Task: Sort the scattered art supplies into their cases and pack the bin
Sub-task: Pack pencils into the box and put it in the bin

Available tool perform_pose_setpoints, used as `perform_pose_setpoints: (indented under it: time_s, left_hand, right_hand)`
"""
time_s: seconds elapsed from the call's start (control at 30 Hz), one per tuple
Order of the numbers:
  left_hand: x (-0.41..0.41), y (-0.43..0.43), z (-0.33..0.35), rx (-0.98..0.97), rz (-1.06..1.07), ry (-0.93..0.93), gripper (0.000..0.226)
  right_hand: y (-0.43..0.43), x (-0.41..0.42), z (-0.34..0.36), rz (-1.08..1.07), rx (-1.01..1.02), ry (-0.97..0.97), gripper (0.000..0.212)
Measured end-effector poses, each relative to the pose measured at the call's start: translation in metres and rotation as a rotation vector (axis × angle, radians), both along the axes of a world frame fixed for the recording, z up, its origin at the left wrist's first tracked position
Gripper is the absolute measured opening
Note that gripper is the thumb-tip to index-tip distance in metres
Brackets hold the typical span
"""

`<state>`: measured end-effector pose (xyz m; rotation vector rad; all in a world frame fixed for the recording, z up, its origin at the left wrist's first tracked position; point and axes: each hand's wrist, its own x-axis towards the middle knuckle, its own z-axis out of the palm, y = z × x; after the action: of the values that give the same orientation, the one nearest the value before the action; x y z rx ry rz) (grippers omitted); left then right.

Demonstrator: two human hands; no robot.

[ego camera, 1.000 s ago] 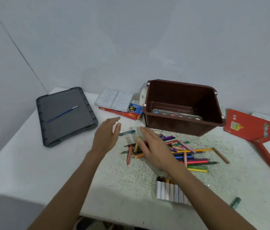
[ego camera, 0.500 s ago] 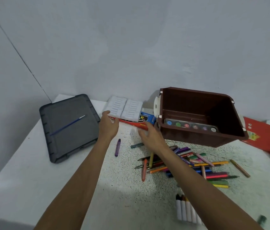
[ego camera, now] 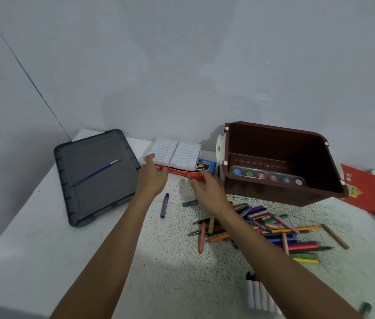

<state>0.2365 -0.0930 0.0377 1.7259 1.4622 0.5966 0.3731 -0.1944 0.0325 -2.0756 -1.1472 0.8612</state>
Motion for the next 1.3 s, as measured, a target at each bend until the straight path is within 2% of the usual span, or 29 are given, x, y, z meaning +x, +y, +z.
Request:
perform_pose_setpoints:
  time_s: [0.07, 0.17, 0.27, 0.4, 0.57, 0.77, 0.9, 1.07, 1.3]
  left_hand:
    - [-0.007, -0.006, 0.002, 0.029, 0.01, 0.029, 0.055]
    - [-0.017, -0.013, 0.002, 0.062, 0.048, 0.095, 0.054]
    - [-0.025, -0.021, 0.001, 0.113, 0.059, 0.191, 0.044]
    - [-0.033, -0.034, 0.004, 0.175, 0.09, 0.215, 0.033]
    - [-0.04, -0.05, 0.013, 0.262, 0.156, 0.169, 0.03]
    - [-0.041, -0.077, 0.023, 0.277, 0.104, 0.097, 0.037]
    - [-0.035, -0.1, 0.023, 0.308, 0.049, 0.068, 0.028]
    - [-0.017, -0.14, 0.021, 0.292, -0.017, 0.017, 0.023]
    - [0.01, -0.196, 0.011, 0.205, -0.14, -0.08, 0.03]
  right_hand:
    - [-0.005, -0.001, -0.002, -0.001, -0.009, -0.023, 0.067]
    - [-0.016, -0.002, -0.002, 0.015, 0.024, -0.076, 0.059]
    - [-0.028, -0.003, 0.002, 0.037, 0.076, -0.141, 0.055]
    - [-0.042, -0.005, 0.007, 0.057, 0.132, -0.243, 0.059]
    - [-0.063, -0.004, 0.011, 0.046, 0.237, -0.305, 0.051]
    - [-0.091, 0.011, 0.018, 0.017, 0.345, -0.287, 0.043]
    - [-0.12, 0.026, 0.025, -0.039, 0.389, -0.303, 0.044]
    - [-0.166, 0.047, 0.028, -0.091, 0.404, -0.279, 0.045]
    - [-0.235, 0.072, 0.023, -0.192, 0.41, -0.244, 0.046]
